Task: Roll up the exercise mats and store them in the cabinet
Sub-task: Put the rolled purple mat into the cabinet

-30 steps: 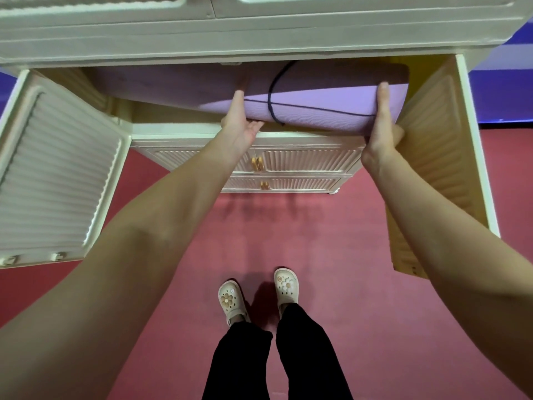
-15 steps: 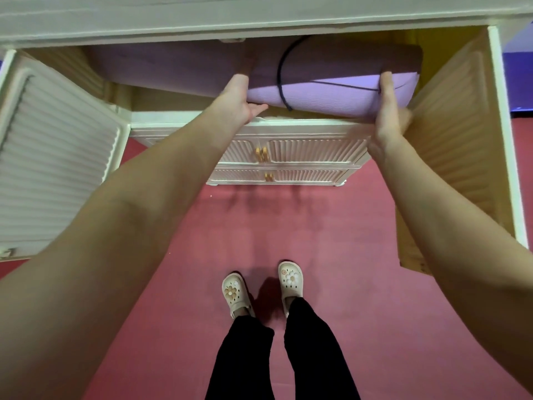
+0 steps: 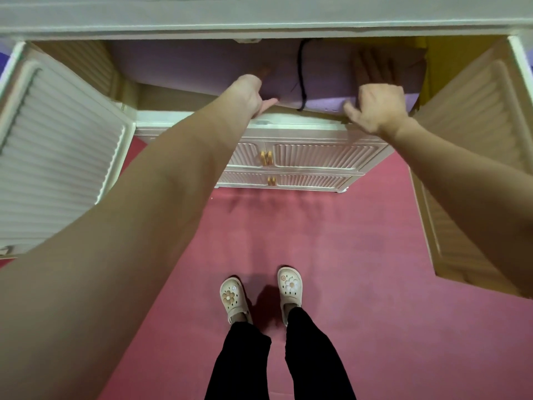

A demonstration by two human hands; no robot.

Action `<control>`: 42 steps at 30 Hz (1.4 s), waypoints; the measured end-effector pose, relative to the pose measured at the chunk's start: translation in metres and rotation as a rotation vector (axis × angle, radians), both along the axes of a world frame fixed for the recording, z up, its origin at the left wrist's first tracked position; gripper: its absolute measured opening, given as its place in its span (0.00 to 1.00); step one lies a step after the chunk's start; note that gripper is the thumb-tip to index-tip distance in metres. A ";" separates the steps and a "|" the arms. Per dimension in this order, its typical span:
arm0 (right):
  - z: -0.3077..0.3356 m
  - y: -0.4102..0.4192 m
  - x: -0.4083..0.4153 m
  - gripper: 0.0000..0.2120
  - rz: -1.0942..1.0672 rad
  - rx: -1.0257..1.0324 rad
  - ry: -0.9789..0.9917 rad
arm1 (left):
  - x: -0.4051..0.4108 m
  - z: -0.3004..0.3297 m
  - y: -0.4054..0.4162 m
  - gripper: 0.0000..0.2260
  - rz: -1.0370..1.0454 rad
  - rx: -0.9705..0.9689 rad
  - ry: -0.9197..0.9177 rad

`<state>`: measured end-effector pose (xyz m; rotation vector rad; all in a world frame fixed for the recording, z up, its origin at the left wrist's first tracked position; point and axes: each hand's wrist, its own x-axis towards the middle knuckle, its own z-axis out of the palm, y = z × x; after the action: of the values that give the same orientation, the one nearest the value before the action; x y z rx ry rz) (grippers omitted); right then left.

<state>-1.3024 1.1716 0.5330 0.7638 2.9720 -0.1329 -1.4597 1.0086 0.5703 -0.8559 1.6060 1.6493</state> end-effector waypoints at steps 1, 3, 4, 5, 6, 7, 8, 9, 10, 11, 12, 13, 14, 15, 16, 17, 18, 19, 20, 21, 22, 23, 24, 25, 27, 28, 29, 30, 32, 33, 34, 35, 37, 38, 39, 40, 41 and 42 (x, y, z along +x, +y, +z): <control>-0.002 0.004 -0.003 0.28 0.010 -0.008 -0.023 | -0.007 -0.010 -0.001 0.21 -0.021 -0.030 -0.008; -0.004 0.008 -0.007 0.41 0.067 0.024 -0.037 | -0.018 -0.035 -0.003 0.25 -0.142 -0.110 0.058; -0.003 0.008 -0.009 0.46 0.092 0.041 -0.019 | -0.015 -0.036 -0.005 0.24 -0.241 -0.185 0.158; -0.004 0.009 -0.012 0.47 0.106 0.053 0.004 | -0.012 -0.035 -0.009 0.23 -0.401 -0.326 0.304; -0.004 0.010 -0.015 0.48 0.101 0.061 0.022 | -0.009 -0.032 -0.015 0.24 -0.574 -0.542 0.490; -0.007 0.012 -0.018 0.48 0.088 0.061 0.029 | -0.010 -0.034 -0.021 0.24 -0.761 -0.789 0.701; -0.010 0.013 -0.021 0.50 0.075 0.055 0.032 | -0.011 -0.033 -0.028 0.23 -0.913 -0.963 0.862; -0.014 0.015 -0.023 0.51 0.067 0.044 0.030 | -0.014 -0.032 -0.035 0.23 -1.043 -1.069 0.962; -0.018 0.015 -0.025 0.53 0.070 0.038 0.035 | -0.018 -0.035 -0.041 0.23 -1.160 -1.141 0.993; -0.021 0.016 -0.026 0.54 0.078 0.041 0.048 | -0.025 -0.039 -0.048 0.23 -1.268 -1.211 1.000; -0.024 0.017 -0.027 0.55 0.082 0.052 0.055 | -0.032 -0.042 -0.054 0.21 -1.356 -1.246 0.986; -0.027 0.019 -0.029 0.56 0.088 0.070 0.061 | -0.039 -0.045 -0.058 0.19 -1.416 -1.272 1.000; -0.030 0.022 -0.030 0.56 0.094 0.094 0.064 | -0.044 -0.049 -0.063 0.16 -1.474 -1.296 1.001; -0.032 0.024 -0.031 0.55 0.097 0.124 0.077 | -0.048 -0.051 -0.067 0.13 -1.511 -1.310 1.017; -0.035 0.025 -0.031 0.53 0.101 0.155 0.100 | -0.053 -0.054 -0.071 0.12 -1.509 -1.309 1.043; -0.038 0.026 -0.030 0.51 0.109 0.182 0.129 | -0.057 -0.057 -0.074 0.13 -1.482 -1.320 1.076; -0.040 0.027 -0.029 0.50 0.119 0.209 0.161 | -0.062 -0.061 -0.075 0.15 -1.430 -1.321 1.136; -0.043 0.028 -0.028 0.49 0.135 0.224 0.187 | -0.070 -0.066 -0.076 0.22 -1.352 -1.318 1.232; -0.043 0.028 -0.027 0.49 0.148 0.233 0.203 | -0.079 -0.069 -0.076 0.30 -1.274 -1.307 1.335; -0.044 0.029 -0.026 0.49 0.159 0.237 0.222 | -0.087 -0.069 -0.075 0.37 -1.237 -1.288 1.400; -0.044 0.029 -0.026 0.48 0.165 0.234 0.238 | -0.095 -0.069 -0.074 0.42 -1.247 -1.257 1.434; -0.043 0.031 -0.027 0.48 0.173 0.226 0.256 | -0.101 -0.068 -0.074 0.45 -1.261 -1.235 1.450; -0.042 0.033 -0.028 0.48 0.178 0.217 0.266 | -0.105 -0.067 -0.073 0.47 -1.283 -1.230 1.455; -0.039 0.035 -0.030 0.49 0.187 0.206 0.267 | -0.106 -0.062 -0.073 0.47 -1.296 -1.236 1.466; -0.031 0.040 -0.034 0.54 0.210 0.174 0.232 | -0.105 -0.058 -0.071 0.46 -1.284 -1.263 1.458; -0.027 0.044 -0.037 0.58 0.216 0.152 0.203 | -0.103 -0.056 -0.069 0.45 -1.277 -1.272 1.445; -0.023 0.048 -0.040 0.62 0.220 0.138 0.183 | -0.101 -0.055 -0.067 0.44 -1.271 -1.286 1.428; -0.020 0.051 -0.044 0.64 0.211 0.134 0.186 | -0.098 -0.055 -0.065 0.43 -1.252 -1.304 1.414; -0.018 0.058 -0.048 0.65 0.181 0.112 0.184 | -0.090 -0.057 -0.059 0.43 -1.222 -1.337 1.390; -0.020 0.060 -0.048 0.63 0.183 0.109 0.170 | -0.086 -0.059 -0.057 0.43 -1.224 -1.345 1.391; -0.024 0.060 -0.047 0.60 0.184 0.115 0.159 | -0.082 -0.062 -0.055 0.43 -1.238 -1.343 1.400; -0.029 0.059 -0.044 0.57 0.178 0.131 0.162 | -0.079 -0.064 -0.055 0.42 -1.247 -1.335 1.410; -0.035 0.055 -0.041 0.53 0.138 0.136 0.173 | -0.076 -0.069 -0.058 0.42 -1.231 -1.299 1.433; -0.037 0.053 -0.041 0.52 0.112 0.129 0.169 | -0.075 -0.072 -0.060 0.42 -1.216 -1.269 1.451; -0.037 0.049 -0.041 0.51 0.090 0.127 0.158 | -0.075 -0.074 -0.063 0.42 -1.196 -1.236 1.473; -0.034 0.046 -0.041 0.50 0.077 0.117 0.150 | -0.075 -0.076 -0.066 0.41 -1.178 -1.201 1.491; -0.032 0.045 -0.041 0.50 0.072 0.088 0.135 | -0.075 -0.076 -0.069 0.41 -1.173 -1.165 1.497; -0.029 0.044 -0.040 0.50 0.071 0.062 0.112 | -0.075 -0.074 -0.071 0.41 -1.182 -1.129 1.489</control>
<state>-1.3421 1.2160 0.5039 0.6774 3.1181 -0.0818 -1.5347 0.9372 0.4964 1.2287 3.0349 0.1305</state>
